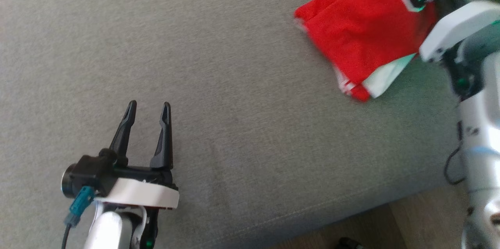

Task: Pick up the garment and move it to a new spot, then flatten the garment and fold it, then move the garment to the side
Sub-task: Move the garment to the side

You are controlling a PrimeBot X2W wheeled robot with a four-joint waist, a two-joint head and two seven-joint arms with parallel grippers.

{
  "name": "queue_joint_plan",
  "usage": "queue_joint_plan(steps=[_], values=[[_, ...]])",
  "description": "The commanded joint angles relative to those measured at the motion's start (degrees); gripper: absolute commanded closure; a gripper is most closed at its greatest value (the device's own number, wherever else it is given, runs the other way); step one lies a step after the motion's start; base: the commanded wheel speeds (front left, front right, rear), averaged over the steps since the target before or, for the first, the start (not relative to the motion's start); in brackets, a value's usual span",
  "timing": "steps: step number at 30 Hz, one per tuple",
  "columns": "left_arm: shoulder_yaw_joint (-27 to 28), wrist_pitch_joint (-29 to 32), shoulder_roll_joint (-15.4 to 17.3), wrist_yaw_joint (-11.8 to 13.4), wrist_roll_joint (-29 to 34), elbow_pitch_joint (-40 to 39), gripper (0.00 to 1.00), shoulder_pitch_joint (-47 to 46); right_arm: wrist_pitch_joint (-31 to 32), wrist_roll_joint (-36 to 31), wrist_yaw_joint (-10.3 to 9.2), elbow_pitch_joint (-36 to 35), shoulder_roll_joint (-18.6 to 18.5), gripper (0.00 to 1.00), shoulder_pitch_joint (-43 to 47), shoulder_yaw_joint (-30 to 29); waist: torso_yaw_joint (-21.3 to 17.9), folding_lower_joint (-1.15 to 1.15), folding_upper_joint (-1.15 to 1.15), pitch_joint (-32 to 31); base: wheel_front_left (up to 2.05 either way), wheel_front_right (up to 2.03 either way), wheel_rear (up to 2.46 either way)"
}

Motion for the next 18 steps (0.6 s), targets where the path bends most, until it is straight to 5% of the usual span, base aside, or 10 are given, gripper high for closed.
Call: queue_joint_plan(steps=[1,18], values=[[1.41,-0.7,-0.21,0.36,-0.22,-2.02,0.0,-1.96,-0.78,-0.84,-0.05,-1.25,-1.2,1.0,-3.08,-0.43,0.89,0.0,0.0,0.62,0.0,0.0,0.0],[0.32,-0.7,-0.21,0.63,-0.74,-3.14,0.0,-3.69,-3.63,-11.22,-0.05,8.14,-7.96,1.0,-11.71,-12.0,4.5,0.0,0.0,3.56,0.0,0.0,0.0]])
